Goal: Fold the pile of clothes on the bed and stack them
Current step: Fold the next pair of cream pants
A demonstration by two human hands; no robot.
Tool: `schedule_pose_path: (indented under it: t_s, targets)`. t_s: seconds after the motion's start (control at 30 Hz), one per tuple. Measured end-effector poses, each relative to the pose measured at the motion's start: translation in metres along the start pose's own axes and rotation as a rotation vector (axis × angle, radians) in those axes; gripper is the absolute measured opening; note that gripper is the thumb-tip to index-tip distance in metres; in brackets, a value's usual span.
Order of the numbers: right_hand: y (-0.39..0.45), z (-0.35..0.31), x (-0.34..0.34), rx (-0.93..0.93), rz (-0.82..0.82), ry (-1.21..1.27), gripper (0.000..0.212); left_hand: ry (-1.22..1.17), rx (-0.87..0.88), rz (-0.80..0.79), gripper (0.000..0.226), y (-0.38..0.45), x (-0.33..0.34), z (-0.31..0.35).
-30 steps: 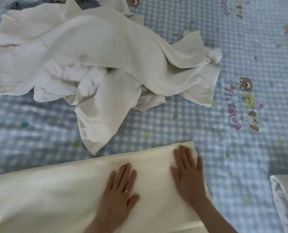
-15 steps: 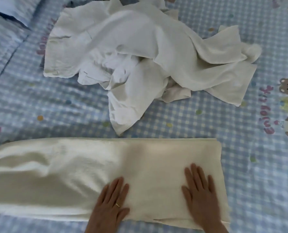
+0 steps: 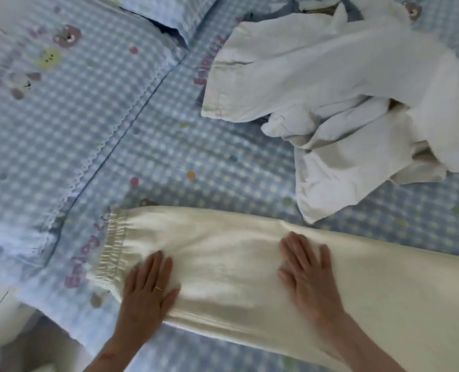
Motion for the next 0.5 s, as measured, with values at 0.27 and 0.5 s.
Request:
schedule_pose_path:
  t_s: [0.27,0.5]
  targets:
    - [-0.012,-0.149,-0.029,-0.073,0.130,0.351,0.061,-0.709,-0.613,0.243,0.072,-0.021,-0.027,-0.106]
    - [0.007,-0.300,-0.058,-0.460,-0.191,0.666,0.100,-1.359,-0.730,0.242,0.022,-0.025,-0.070,-0.080]
Point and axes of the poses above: each hand's wrist, its own y-axis towards the middle knuckle, its own x-axis out of the palm, z = x × y, the point moved 3 cm from there along y, towards the middle knuckle, and after that the axes turned 9 degrees about -z, right-handed, at the moved point
